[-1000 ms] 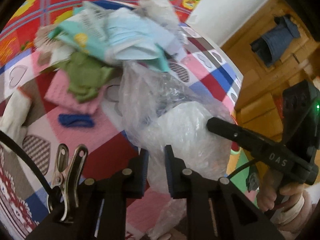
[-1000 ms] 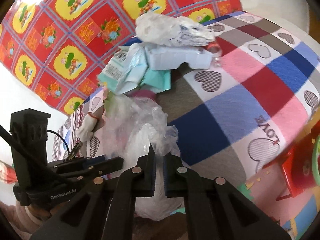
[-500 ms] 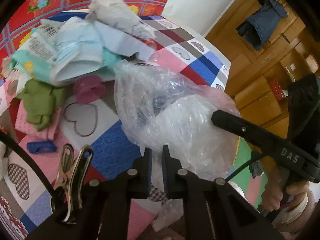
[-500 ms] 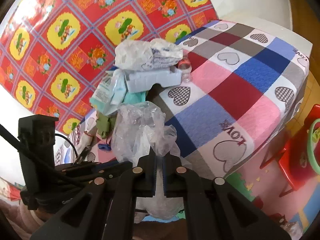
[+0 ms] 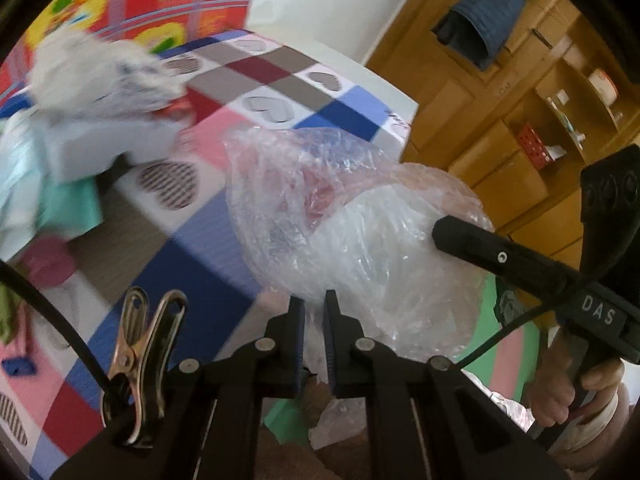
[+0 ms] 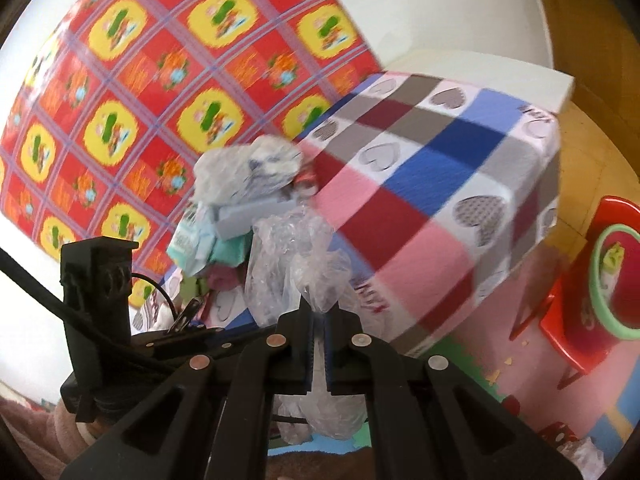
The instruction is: Collect trash
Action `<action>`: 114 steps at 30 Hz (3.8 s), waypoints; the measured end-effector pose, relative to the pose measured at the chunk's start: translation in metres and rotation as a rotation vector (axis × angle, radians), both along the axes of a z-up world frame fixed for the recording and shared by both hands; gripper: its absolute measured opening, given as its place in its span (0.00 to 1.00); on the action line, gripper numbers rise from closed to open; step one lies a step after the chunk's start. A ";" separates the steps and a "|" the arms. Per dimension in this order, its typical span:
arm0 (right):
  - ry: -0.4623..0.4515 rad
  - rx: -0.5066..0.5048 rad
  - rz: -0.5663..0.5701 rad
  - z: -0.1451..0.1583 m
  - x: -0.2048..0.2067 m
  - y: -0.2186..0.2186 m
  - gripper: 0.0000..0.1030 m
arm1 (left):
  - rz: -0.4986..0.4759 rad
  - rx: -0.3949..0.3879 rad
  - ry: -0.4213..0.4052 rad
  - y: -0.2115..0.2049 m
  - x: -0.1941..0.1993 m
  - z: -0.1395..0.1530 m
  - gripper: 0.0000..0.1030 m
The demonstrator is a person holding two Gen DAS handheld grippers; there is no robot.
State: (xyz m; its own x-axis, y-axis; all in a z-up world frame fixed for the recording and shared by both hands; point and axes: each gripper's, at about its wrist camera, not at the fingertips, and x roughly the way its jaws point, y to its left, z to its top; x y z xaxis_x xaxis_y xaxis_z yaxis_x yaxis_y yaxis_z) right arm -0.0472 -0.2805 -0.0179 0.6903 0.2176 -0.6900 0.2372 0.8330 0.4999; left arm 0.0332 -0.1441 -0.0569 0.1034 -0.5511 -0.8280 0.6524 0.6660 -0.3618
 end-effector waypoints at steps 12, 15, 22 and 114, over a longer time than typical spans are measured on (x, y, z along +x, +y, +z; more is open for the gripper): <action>0.015 0.029 -0.196 -0.007 -0.063 -0.114 0.04 | -0.210 0.034 -0.013 -0.145 -0.032 -0.008 0.09; 0.023 0.033 -0.257 -0.011 -0.083 -0.148 0.04 | -0.265 0.036 -0.007 -0.185 -0.042 -0.014 0.09; 0.058 0.029 -0.373 -0.022 -0.120 -0.218 0.04 | -0.375 0.025 0.009 -0.277 -0.064 -0.034 0.09; 0.220 -0.231 -0.217 -0.067 -0.107 -0.283 0.42 | -0.105 0.178 -0.051 -0.325 -0.057 -0.056 0.47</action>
State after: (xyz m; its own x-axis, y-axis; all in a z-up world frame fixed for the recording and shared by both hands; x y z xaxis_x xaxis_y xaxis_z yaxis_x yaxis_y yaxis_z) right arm -0.1541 -0.5636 -0.0854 0.5334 -0.0957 -0.8404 0.5011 0.8362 0.2228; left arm -0.0242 -0.4692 -0.1132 0.0978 -0.4066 -0.9083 0.7363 0.6436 -0.2089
